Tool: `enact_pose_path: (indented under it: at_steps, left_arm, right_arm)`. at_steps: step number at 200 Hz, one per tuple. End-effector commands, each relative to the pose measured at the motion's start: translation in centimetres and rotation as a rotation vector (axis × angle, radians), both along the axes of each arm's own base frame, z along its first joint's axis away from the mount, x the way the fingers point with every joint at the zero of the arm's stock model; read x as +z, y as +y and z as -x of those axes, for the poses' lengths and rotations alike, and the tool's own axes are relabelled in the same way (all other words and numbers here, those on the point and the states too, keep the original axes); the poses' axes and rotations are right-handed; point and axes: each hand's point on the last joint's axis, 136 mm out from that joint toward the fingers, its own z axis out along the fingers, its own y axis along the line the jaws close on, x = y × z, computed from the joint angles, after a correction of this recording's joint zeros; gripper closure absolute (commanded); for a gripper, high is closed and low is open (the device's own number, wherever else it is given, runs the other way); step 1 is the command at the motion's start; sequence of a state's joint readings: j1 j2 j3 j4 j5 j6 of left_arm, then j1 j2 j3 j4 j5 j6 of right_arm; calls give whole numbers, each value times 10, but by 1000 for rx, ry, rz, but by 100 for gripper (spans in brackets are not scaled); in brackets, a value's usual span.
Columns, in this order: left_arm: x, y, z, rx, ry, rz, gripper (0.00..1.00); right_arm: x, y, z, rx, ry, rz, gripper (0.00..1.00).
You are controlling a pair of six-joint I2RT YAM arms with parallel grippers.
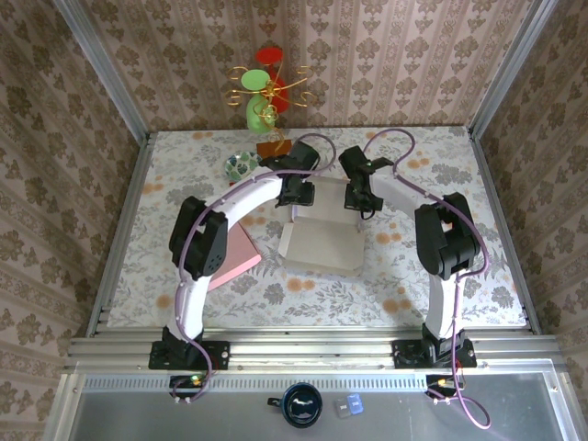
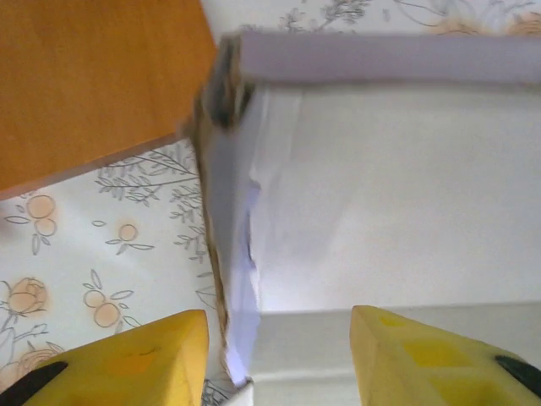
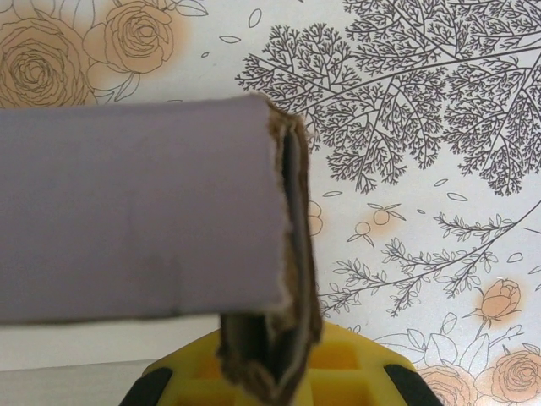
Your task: Fold the paper box
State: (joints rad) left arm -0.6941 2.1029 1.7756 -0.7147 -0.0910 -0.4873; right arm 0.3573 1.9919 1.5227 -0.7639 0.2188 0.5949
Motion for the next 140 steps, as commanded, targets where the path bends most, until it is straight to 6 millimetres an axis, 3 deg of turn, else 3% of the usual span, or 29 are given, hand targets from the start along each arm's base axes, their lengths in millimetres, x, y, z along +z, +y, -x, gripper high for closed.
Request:
enact_pose_path:
  at_steps: [1,37,79,110,140]
  left_arm:
    - [18,-1,12,7,26,75,50]
    - [53,-2,11,18,-11,142,52]
    - [111,9,8,66,-82,189,56]
    - [131,23,13,78,-83,208,57]
    - [134,33,25,72,-78,208,57]
  right_arm:
    - [-47,-13,34,-45,204,20,100]
    - [-48,-23,43,-86,278,1,100]
    - [-39,-51,58,-193,353,-3,100]
    - [-36,-75,77,-394,434,-50,100]
    - [-37,-87,98,-596,497,-129,100]
